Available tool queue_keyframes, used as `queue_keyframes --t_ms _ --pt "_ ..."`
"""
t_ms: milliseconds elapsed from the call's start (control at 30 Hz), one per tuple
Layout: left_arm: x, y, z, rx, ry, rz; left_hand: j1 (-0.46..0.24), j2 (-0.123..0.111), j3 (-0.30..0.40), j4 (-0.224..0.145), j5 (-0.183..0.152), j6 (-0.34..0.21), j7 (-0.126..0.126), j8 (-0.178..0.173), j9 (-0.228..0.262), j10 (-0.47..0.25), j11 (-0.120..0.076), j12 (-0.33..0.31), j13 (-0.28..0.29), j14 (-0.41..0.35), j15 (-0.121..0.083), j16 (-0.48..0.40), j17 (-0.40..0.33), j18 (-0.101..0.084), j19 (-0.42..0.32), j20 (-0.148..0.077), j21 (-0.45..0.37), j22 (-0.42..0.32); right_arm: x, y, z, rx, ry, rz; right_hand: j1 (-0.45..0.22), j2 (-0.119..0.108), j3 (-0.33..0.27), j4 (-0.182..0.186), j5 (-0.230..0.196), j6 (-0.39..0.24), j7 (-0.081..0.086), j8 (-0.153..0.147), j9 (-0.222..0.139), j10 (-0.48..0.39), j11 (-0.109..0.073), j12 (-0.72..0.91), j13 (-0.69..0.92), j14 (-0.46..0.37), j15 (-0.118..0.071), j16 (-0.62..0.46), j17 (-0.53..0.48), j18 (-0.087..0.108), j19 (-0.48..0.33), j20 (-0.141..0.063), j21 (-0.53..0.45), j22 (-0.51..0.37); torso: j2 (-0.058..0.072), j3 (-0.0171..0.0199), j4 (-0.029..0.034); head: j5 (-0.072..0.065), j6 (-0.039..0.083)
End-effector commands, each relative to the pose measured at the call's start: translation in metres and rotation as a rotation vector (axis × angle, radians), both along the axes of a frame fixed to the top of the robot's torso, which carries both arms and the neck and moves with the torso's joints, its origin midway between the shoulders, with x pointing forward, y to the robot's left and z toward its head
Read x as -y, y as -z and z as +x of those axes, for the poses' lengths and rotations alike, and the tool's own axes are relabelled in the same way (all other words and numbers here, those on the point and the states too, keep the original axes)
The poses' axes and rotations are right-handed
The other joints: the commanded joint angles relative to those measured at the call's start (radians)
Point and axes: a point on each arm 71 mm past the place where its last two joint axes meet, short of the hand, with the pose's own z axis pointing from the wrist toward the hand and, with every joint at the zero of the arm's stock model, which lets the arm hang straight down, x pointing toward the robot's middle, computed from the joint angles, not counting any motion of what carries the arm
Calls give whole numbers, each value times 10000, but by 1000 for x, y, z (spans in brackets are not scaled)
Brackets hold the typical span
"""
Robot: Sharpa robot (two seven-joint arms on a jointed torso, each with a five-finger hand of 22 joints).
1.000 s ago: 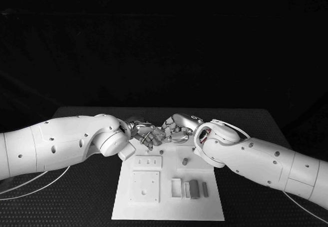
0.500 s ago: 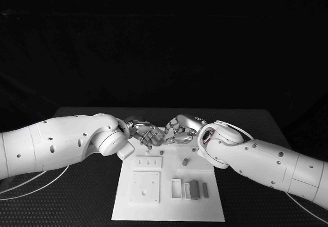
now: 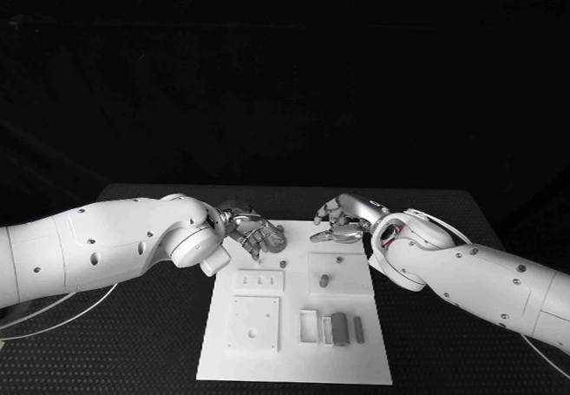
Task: Assemble the parts on the task board
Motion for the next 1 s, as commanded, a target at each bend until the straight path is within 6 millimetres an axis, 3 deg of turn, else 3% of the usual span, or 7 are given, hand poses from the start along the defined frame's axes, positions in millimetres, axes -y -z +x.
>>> queue_keyframes --t_ms 33,367,733,1000 --pt "-4 4 1 -124 767 1831 72 205 29 -76 31 195 -102 53 49 23 -74 72 36 43 -58 73 18 46 -26 -85 56 34 11 -5 5 166 371 538 15 67 -40 -21 18 -142 146 -18 18 -58 -7 -26 -16 -75 19 -43 6 65 -60 2 -64 33 -3 4 -28 46 -37" --pt "2 24 9 -346 1214 3621 101 237 -24 -82 30 219 -126 113 209 56 -114 194 181 69 -83 215 55 30 -26 -115 121 186 35 -26 24 359 1252 1213 -16 152 -84 -43 17 -91 131 18 47 -36 -21 -11 -42 -75 8 -28 4 65 -54 12 -58 44 19 -7 -26 -41 -155" --pt "-2 37 6 -552 1466 4386 -69 220 -20 -55 55 466 -274 272 496 250 -285 563 509 276 -229 659 152 54 186 -255 344 520 44 -31 32 370 1612 1333 -7 179 -100 -78 18 -71 120 32 60 -30 -31 -5 -55 -74 -2 -22 2 65 -54 10 -57 49 8 -7 13 -123 -428" --pt "-1 40 3 -633 1585 4480 -293 267 -6 -23 55 581 -337 335 633 278 -351 775 697 310 -290 907 155 47 247 -321 434 714 44 -34 35 407 1646 1357 15 209 -112 -124 18 -66 115 38 68 -28 -37 -2 -66 -78 -8 -20 -1 65 -57 8 -58 54 -3 -16 36 -105 -520"
